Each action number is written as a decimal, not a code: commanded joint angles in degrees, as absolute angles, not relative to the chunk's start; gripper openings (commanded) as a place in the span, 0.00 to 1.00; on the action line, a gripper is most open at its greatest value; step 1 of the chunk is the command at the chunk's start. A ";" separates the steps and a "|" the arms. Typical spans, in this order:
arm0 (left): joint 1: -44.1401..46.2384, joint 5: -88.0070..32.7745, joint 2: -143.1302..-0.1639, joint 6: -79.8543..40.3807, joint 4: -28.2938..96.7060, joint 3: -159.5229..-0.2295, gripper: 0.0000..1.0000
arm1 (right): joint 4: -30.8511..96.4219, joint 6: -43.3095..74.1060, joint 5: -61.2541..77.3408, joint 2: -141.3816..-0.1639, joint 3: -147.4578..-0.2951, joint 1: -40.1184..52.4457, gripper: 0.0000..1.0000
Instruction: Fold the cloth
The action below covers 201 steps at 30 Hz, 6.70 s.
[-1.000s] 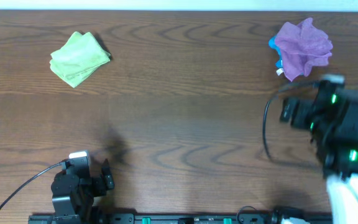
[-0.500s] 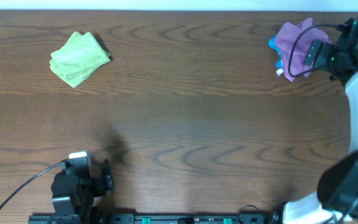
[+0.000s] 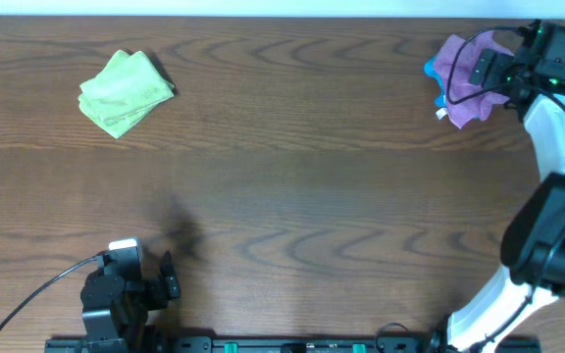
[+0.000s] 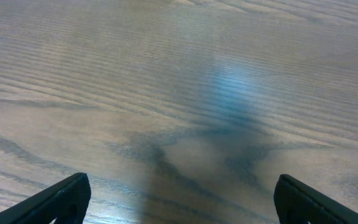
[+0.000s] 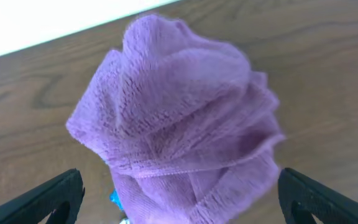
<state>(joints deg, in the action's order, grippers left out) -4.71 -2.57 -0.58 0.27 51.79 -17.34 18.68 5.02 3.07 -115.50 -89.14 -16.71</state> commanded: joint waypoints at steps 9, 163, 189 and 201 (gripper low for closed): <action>-4.47 -0.64 -0.21 1.74 54.57 -16.21 0.95 | 8.73 7.70 8.27 -125.12 -90.21 -17.02 0.82; -4.47 -0.64 -0.21 1.74 54.57 -16.21 0.95 | 28.16 9.13 28.29 -82.89 -74.41 5.26 0.01; -4.47 -0.64 -0.21 1.74 54.57 -16.21 0.95 | 51.99 9.13 30.41 -65.19 -81.73 17.30 0.01; -4.47 -0.64 -0.21 1.74 54.57 -16.21 0.95 | 60.88 7.33 20.69 -68.93 -85.78 18.02 0.01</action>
<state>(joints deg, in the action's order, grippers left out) -4.71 -2.57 -0.58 0.27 51.79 -17.34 62.11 9.50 26.02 -64.40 -86.96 17.65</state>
